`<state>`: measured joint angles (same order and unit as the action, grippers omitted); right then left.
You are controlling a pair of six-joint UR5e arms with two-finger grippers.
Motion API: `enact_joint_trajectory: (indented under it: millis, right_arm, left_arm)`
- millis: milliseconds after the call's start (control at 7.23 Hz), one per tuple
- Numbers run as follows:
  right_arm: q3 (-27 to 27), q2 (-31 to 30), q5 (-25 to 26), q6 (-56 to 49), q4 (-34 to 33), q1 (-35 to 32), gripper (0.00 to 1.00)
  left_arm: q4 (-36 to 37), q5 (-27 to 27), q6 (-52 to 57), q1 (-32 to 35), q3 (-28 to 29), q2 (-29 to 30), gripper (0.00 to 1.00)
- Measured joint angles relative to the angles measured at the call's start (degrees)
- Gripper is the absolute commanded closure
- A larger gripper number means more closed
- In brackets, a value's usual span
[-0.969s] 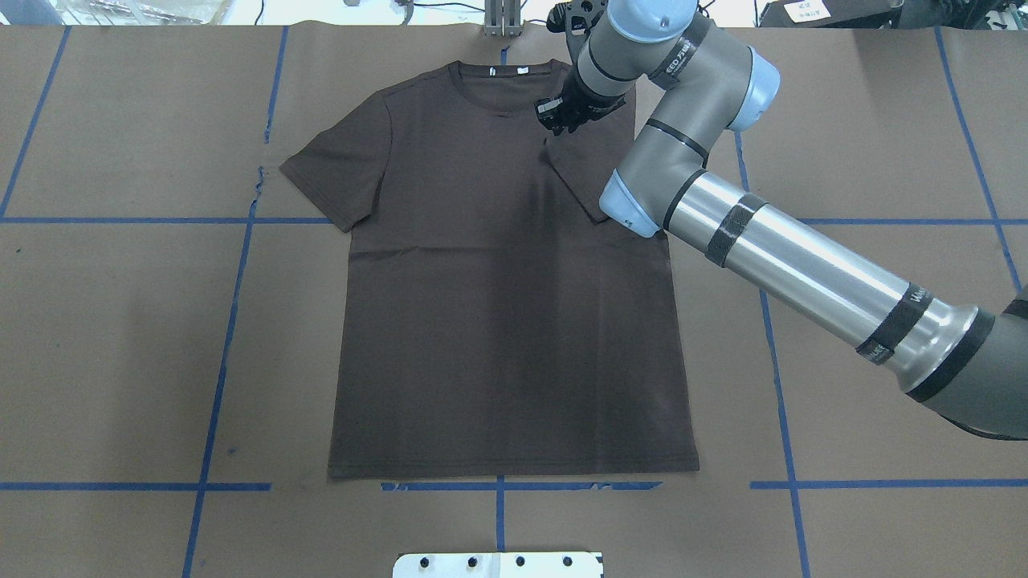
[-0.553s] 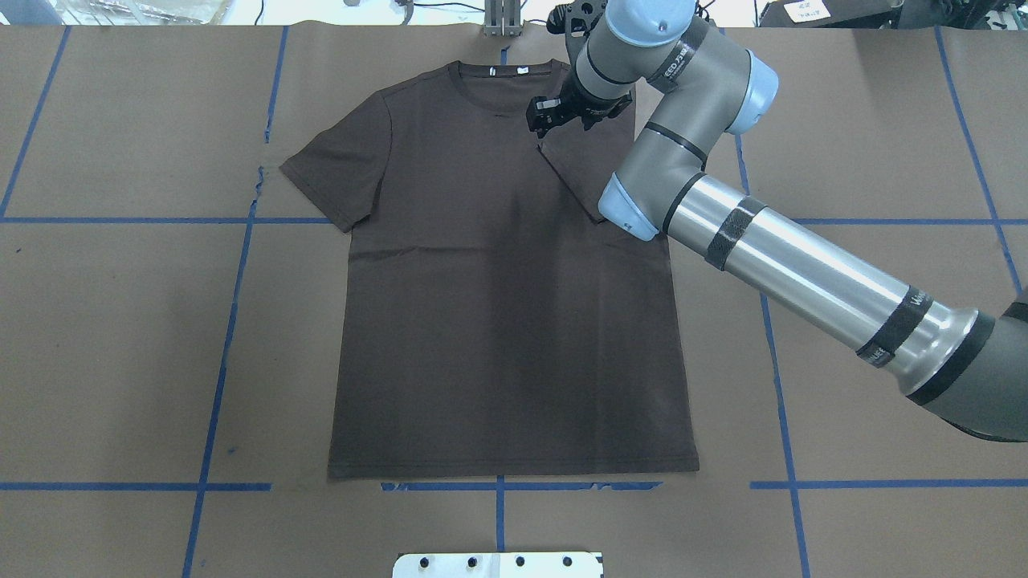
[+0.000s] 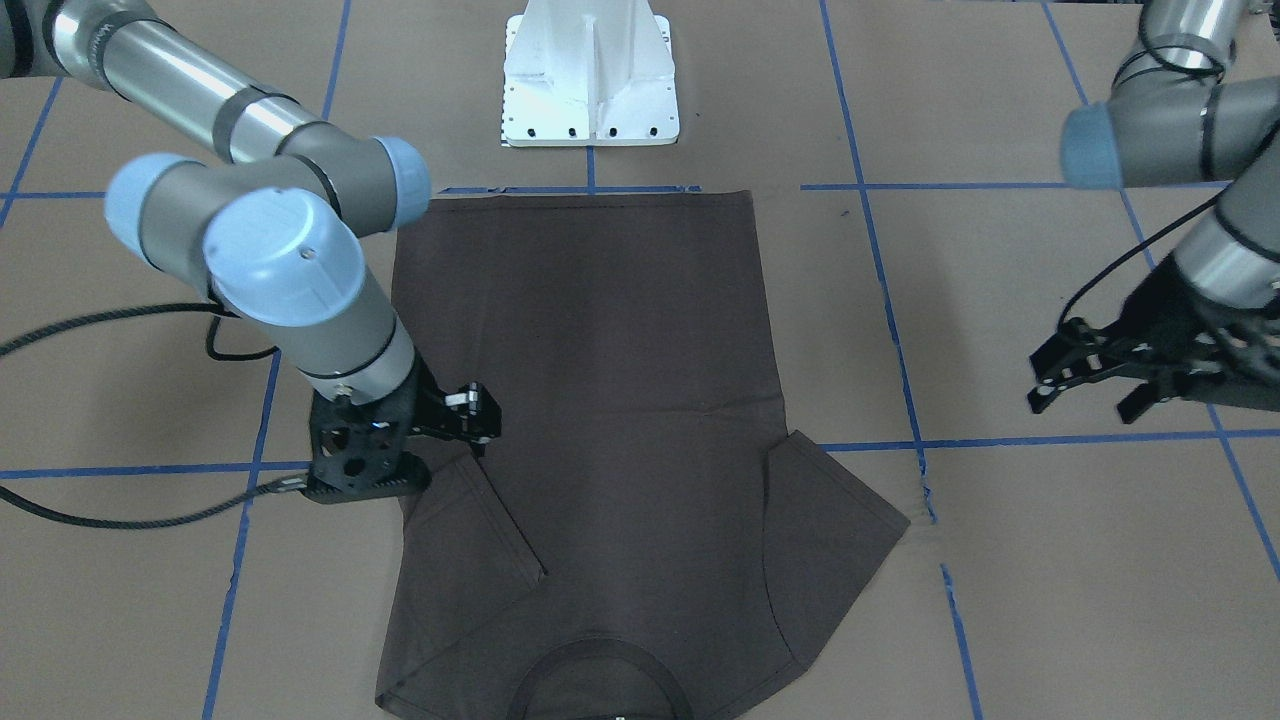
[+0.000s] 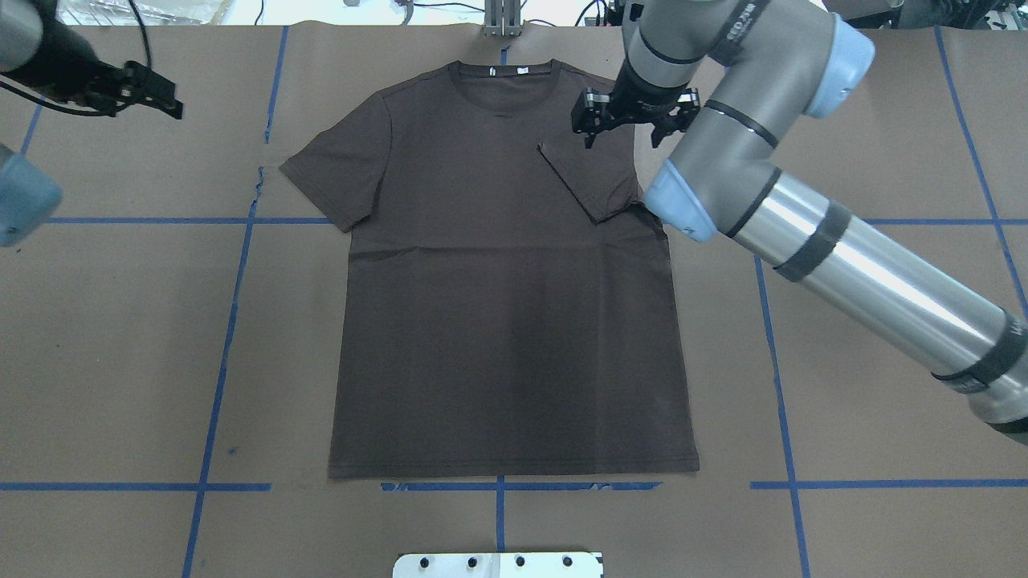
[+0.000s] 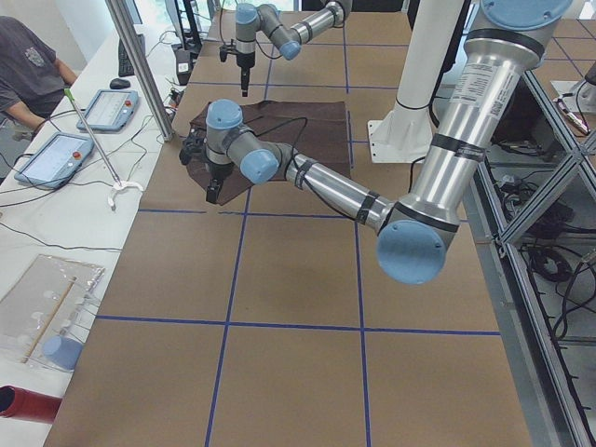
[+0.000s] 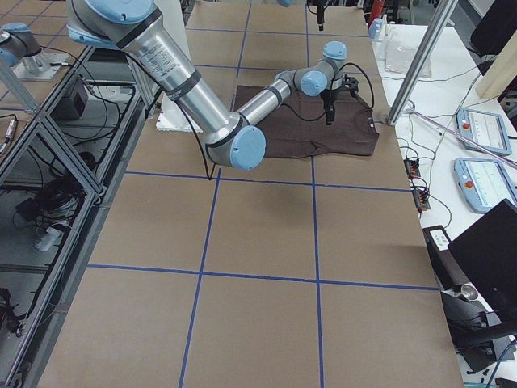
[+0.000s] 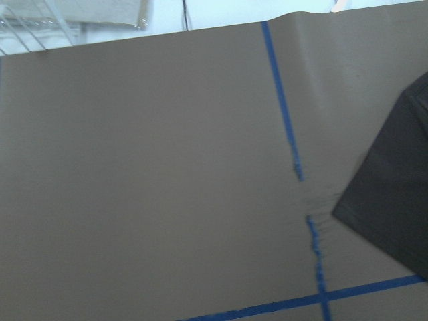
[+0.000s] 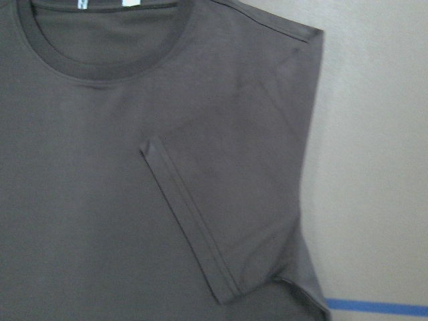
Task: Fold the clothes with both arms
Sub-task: 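Move the left gripper to the other sleeve while the right gripper withdraws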
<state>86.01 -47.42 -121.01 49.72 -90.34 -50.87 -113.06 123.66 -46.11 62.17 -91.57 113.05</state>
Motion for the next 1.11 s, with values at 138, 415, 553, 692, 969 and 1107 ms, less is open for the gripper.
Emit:
enact_joint_trajectory:
  millis: [138, 415, 553, 692, 969, 1107]
  right_arm:
    - [6.5, -4.0, -1.9, -4.6, -6.0, -2.5, 0.0]
    - [12.2, -7.4, -4.4, -12.1, -12.7, -6.5, 0.0]
    - [13.0, -8.2, -5.3, -13.2, -13.4, -7.1, 0.0]
    - [13.3, -8.6, -6.1, -13.5, -13.5, -7.3, 0.0]
    - [13.3, -8.9, -6.4, -13.4, -13.4, -7.2, 0.0]
    - [13.3, -8.8, -6.4, -13.3, -13.4, -7.2, 0.0]
  left_arm:
    - [-8.4, -4.1, -7.2, -3.6, 5.4, 1.8, 0.0]
    - [-19.1, -15.4, -15.7, -9.3, 15.4, 5.1, 0.0]
    - [-20.4, -20.0, -17.2, -11.3, 18.2, 6.3, 0.01]
    - [-20.8, -22.4, -17.9, -12.7, 20.1, 7.2, 0.01]
    - [-20.9, -25.8, -19.0, -14.9, 23.8, 9.5, 0.03]
    - [-21.0, -26.9, -19.2, -15.5, 25.4, 10.4, 0.04]
